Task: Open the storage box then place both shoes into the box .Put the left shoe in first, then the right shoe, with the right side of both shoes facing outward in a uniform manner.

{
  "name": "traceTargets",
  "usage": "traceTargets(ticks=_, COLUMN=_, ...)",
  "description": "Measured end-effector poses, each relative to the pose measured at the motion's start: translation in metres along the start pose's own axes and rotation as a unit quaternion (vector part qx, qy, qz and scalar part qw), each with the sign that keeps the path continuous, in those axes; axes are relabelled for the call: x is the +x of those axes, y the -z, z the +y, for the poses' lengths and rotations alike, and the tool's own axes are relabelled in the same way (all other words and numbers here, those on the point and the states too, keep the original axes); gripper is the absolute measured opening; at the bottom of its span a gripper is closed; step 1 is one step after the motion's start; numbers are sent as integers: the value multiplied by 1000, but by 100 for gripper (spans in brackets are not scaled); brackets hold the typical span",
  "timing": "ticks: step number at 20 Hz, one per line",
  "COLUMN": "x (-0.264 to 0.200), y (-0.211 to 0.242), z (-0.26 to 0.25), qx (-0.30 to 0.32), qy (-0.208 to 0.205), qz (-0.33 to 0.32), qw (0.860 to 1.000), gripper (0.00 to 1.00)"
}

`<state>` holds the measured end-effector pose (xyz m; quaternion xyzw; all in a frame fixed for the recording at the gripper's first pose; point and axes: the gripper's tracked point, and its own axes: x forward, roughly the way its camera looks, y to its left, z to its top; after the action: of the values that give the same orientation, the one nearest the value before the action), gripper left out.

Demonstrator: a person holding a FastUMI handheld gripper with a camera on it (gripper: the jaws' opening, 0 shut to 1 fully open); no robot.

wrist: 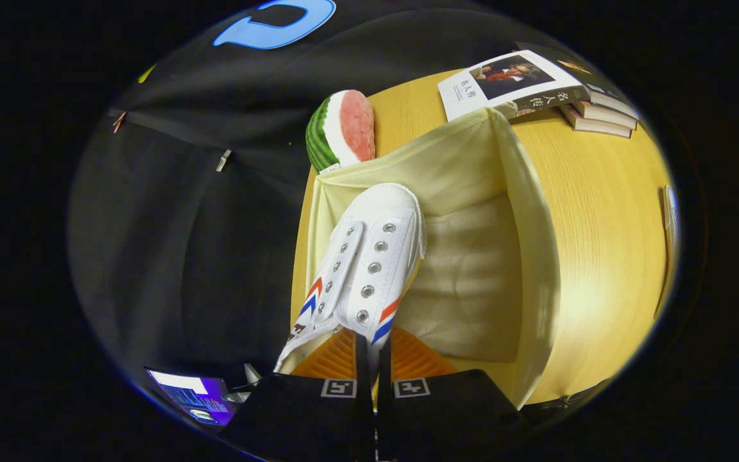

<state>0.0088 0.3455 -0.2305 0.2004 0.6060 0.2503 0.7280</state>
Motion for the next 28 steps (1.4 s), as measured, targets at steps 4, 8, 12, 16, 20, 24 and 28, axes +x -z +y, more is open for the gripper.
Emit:
traceTargets(ticks=4, x=0, y=-14, z=13, qx=9, qy=-30, qz=-26, qw=999, gripper=41)
traceTargets(ticks=8, x=-29, y=-26, z=35, qx=6, qy=-73, qz=-60, qw=996, gripper=95)
traceTargets(ticks=12, x=-69, y=-30, z=16, qx=-63, qy=-56, qz=-114, qw=990, gripper=98)
traceTargets(ticks=16, x=-123, y=-35, z=-29, qx=-114, qy=-9, qz=-175, qw=978, gripper=98)
traceTargets(ticks=20, x=-173, y=-50, z=-102, qx=-153, qy=71, qz=-223, qw=960, gripper=98)
traceTargets(ticks=24, x=-225, y=-56, z=-200, qx=-179, qy=178, qz=-250, qw=935, gripper=99)
traceTargets(ticks=28, x=-266, y=-39, z=-311, qx=-204, qy=284, qz=-225, qw=909, gripper=99)
